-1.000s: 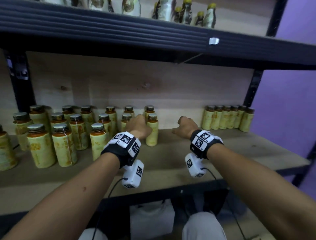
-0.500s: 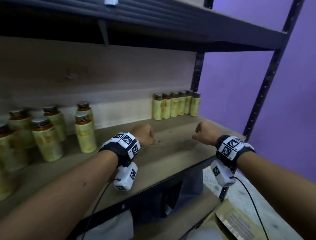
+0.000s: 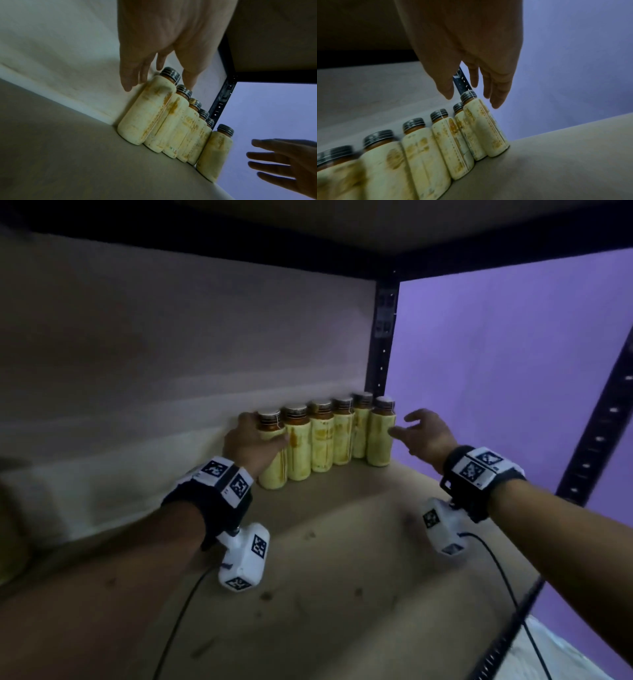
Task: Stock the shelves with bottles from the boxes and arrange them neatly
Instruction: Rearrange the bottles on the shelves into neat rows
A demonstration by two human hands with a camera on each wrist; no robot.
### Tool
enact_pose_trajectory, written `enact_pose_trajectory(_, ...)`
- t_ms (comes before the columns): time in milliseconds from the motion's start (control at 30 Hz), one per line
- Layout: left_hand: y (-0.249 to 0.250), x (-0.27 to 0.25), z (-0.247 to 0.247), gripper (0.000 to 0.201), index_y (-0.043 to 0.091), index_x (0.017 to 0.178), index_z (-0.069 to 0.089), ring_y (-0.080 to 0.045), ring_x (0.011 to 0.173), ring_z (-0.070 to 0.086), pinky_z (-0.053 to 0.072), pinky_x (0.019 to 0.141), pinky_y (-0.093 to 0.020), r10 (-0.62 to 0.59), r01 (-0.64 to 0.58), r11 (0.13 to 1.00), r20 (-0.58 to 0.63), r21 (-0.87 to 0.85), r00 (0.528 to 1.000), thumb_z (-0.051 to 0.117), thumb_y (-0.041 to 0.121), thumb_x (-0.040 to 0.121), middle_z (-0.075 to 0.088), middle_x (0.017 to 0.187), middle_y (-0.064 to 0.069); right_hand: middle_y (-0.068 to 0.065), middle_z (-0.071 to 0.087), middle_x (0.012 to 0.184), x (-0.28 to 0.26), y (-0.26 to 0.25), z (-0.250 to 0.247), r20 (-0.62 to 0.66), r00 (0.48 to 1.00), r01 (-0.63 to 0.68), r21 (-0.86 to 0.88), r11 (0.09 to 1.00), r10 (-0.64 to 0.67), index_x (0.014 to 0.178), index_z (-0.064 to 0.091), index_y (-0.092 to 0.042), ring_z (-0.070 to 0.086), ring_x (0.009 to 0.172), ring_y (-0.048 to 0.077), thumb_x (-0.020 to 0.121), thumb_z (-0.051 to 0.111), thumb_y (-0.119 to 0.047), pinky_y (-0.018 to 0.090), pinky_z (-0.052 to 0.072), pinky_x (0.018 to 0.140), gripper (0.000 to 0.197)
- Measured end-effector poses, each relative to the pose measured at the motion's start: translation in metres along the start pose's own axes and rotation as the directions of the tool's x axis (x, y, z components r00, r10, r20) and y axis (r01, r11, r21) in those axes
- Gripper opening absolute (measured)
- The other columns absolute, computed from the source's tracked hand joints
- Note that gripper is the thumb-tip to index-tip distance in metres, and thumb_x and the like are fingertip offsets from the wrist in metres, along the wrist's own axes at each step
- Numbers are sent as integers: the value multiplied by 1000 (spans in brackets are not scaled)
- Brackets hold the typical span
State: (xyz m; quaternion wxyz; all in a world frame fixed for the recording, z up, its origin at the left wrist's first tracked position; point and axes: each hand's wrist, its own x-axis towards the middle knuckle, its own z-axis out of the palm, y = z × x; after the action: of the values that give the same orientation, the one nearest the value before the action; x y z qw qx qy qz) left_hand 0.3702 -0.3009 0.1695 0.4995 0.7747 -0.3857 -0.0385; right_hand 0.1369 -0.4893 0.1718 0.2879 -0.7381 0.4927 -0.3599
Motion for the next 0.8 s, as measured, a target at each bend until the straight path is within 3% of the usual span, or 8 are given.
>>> enact_pose_trajectory(100, -6, 21, 17, 62, 16, 118, 49, -26, 105, 61, 48, 81, -31, -20, 18, 999, -76, -32, 997, 81, 42, 72, 62, 115, -2, 12, 57, 125, 42, 0, 18, -64, 998, 13, 51, 999, -10, 140, 39, -10, 55, 100, 23, 82, 75, -48, 35, 45, 81, 78)
enact_pose_trajectory(167, -8, 28, 24, 63, 13, 115, 52, -27, 103, 62, 50, 81, -33, -15, 18, 999, -109, 28, 994, 83, 43, 69, 64, 114, -4, 7, 58, 118, 59, -3, 28, -11, 1000, 12, 96, 995, -11, 140, 38, -11, 55, 97, 21, 80, 78, -47, 37, 48, 80, 81)
enact_pose_trajectory(267, -8, 34, 28, 52, 11, 110, 59, -29, 102, 64, 48, 78, -32, -3, 21, 992, -142, 125, 990, 83, 37, 71, 67, 113, -9, -5, 64, 87, 72, -6, 41, 45, 993, 109, 103, 989, -114, 100, 61, -17, 61, 81, 16, 83, 77, -27, 31, 46, 70, 25)
enact_pose_trajectory(300, -7, 34, 28, 48, 11, 109, 61, -29, 101, 64, 48, 77, -31, -2, 21, 991, -140, 134, 990, 83, 34, 72, 68, 112, -9, -3, 66, 86, 72, -8, 42, 37, 991, 125, 98, 987, -129, 94, 63, -18, 61, 83, 18, 85, 75, -21, 31, 46, 72, 16)
enact_pose_trajectory(367, -5, 31, 24, 43, 11, 107, 64, -28, 101, 64, 46, 77, -30, -6, 24, 990, -133, 137, 991, 82, 30, 73, 69, 112, -10, 3, 62, 102, 63, -11, 41, 25, 996, 88, 72, 994, -90, 112, 56, -13, 58, 94, 21, 86, 72, -22, 34, 46, 77, 32)
enact_pose_trajectory(500, -2, 6, 3, 46, 10, 112, 63, -29, 107, 62, 47, 84, -32, 4, 14, 991, -132, 135, 991, 81, 30, 75, 67, 117, -11, 8, 58, 112, 24, -16, 29, 27, 992, 125, 29, 992, -126, 121, 45, -10, 56, 99, 23, 86, 71, -20, 35, 46, 75, 45)
enact_pose_trajectory(667, 2, -55, -48, 46, 10, 112, 65, -28, 106, 62, 48, 88, -33, 25, -15, 995, -103, 99, 994, 80, 33, 75, 68, 115, -10, 5, 65, 117, -65, -35, 7, 158, 973, 139, 191, 972, -171, 103, 50, -29, 62, 111, 25, 83, 76, -17, 48, 51, 98, 35)
enact_pose_trajectory(800, 6, -120, -104, 46, 12, 111, 67, -25, 102, 64, 49, 85, -30, -10, 15, 996, -59, 83, 998, 82, 35, 73, 69, 111, -7, 1, 67, 119, -151, -67, -2, 279, 924, 209, 200, 957, -260, 121, 55, -19, 63, 111, 22, 82, 78, -22, 47, 50, 100, 46)
